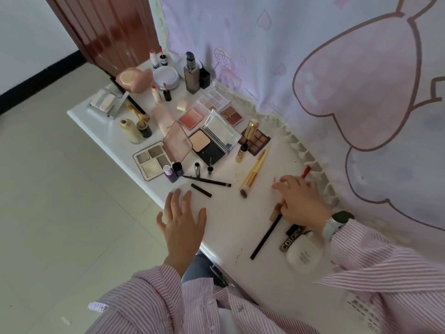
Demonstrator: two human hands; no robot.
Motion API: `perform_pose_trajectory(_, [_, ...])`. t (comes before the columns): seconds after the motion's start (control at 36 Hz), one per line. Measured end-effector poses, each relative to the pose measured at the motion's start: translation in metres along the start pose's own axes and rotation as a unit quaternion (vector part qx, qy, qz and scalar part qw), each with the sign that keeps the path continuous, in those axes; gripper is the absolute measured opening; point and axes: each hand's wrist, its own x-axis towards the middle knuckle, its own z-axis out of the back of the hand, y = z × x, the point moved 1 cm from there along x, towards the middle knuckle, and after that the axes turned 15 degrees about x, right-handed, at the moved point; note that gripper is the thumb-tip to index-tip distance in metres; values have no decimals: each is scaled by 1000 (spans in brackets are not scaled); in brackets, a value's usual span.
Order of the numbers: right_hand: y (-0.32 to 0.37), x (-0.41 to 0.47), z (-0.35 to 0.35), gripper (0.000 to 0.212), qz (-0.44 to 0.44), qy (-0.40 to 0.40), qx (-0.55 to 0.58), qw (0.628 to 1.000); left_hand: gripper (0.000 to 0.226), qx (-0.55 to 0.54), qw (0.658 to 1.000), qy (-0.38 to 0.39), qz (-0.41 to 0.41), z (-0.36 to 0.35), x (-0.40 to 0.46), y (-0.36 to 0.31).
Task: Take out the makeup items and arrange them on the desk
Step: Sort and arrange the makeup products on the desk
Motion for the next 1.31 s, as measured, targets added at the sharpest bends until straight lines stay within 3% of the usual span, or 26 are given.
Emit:
perform_pose_trajectory(0.11, [2,5,1,53,33,34,-40,998,55,2,1000,10,-2,2,0,1])
perform_pose_trajectory(0.36, [2,18,-2,38,134,16,-105,985,53,-14,999,31,-6,6,-2,1])
perform_pose_trajectory(0.44, [1,13,-7,35,136,22,-58,989,46,-113,992,55,25,9,-2,-1])
perform_pose_trajectory(0.53, [11,4,-9,23,133,0,92,987,39,-188,980,29,64,17,-2,-1])
perform_pose_trajectory(0.61, [32,-8,-9,12,88,-10,342,936,37,-222,972,-16,70,26,-7,-2])
perform_pose_trajectory(0.72, [63,-16,-12,18,44,-11,588,808,31,-295,955,-9,23,37,-15,-9])
perform_pose_trajectory(0.86, [85,-18,-15,12,4,15,661,750,40,-332,938,45,-90,43,-24,-15])
perform_pose_trajectory(1.06, [97,-20,-17,10,31,72,690,719,17,-335,937,23,-94,51,-22,-13])
perform_pose_trajectory(1.17, [93,-21,-7,11,8,38,755,655,15,-291,950,0,-110,48,-20,-2])
perform_pose_trajectory(1.19, [92,-19,-5,15,-6,10,749,663,17,-269,956,-6,-115,47,-19,1])
perform_pose_trajectory(1.28, [88,-12,-7,21,-22,-57,649,758,32,-240,963,-14,-121,47,-20,7])
perform_pose_trajectory(1.31, [89,-11,-10,21,-22,-62,630,774,37,-246,962,-8,-117,47,-20,7])
